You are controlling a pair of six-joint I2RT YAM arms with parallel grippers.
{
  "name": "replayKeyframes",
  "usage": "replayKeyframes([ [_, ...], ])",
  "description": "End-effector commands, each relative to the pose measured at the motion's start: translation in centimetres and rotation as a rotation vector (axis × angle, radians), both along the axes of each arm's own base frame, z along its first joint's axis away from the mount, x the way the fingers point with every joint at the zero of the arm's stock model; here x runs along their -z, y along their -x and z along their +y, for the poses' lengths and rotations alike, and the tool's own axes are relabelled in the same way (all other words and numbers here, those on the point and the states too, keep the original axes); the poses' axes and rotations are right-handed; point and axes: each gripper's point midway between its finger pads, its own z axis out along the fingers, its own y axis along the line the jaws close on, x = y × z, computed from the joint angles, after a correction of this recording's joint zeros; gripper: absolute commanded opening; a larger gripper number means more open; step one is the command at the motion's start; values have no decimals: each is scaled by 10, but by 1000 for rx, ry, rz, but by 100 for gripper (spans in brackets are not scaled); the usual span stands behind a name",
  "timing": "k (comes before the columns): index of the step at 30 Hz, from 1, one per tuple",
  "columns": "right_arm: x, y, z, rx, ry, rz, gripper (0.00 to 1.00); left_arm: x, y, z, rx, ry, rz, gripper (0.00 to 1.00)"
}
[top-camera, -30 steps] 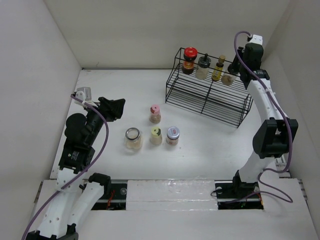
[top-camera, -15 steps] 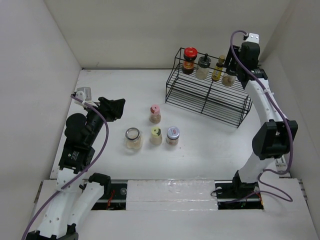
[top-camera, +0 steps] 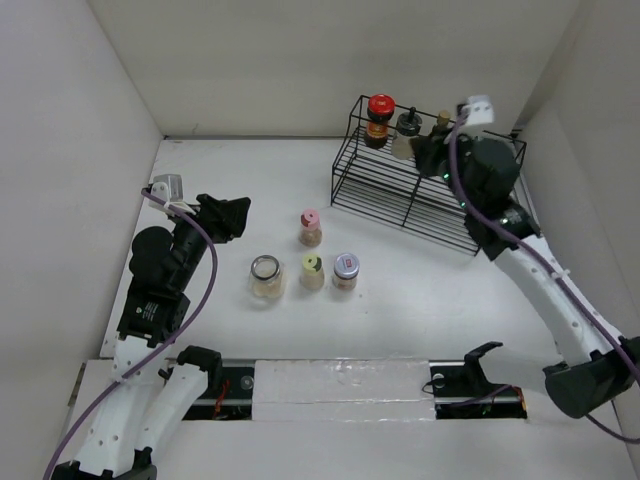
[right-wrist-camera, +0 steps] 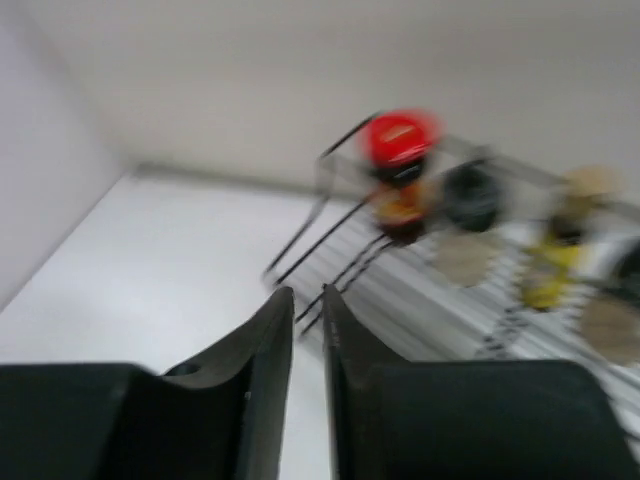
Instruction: Organize the condiment bottles
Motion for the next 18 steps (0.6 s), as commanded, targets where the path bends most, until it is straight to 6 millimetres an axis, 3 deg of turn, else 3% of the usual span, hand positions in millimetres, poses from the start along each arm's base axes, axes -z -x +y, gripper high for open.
replayKeyframes([
  [1,94,31,111,-385,70,160,29,-10,-3,5,-28,11,-35,53],
  [2,101,42,130,-454,88,171,33,-10,-4,8,-50,11,-34,53],
  [4,138,62,164,-580,133,242,42,-9,-6,16,-99,46,-5,53],
  [5,143,85,192,-695,150,236,46,-11,-6,28,-172,69,4,53],
  [7,168,100,216,-759,197,266,59,-10,-7,38,-236,97,22,55],
  [9,180,109,231,-751,232,286,65,-10,-6,46,-280,109,23,56],
  [13,212,113,241,-746,303,342,77,-9,-7,44,-268,109,23,56],
  [18,236,112,244,-691,368,398,82,-8,-8,37,-229,88,20,56],
])
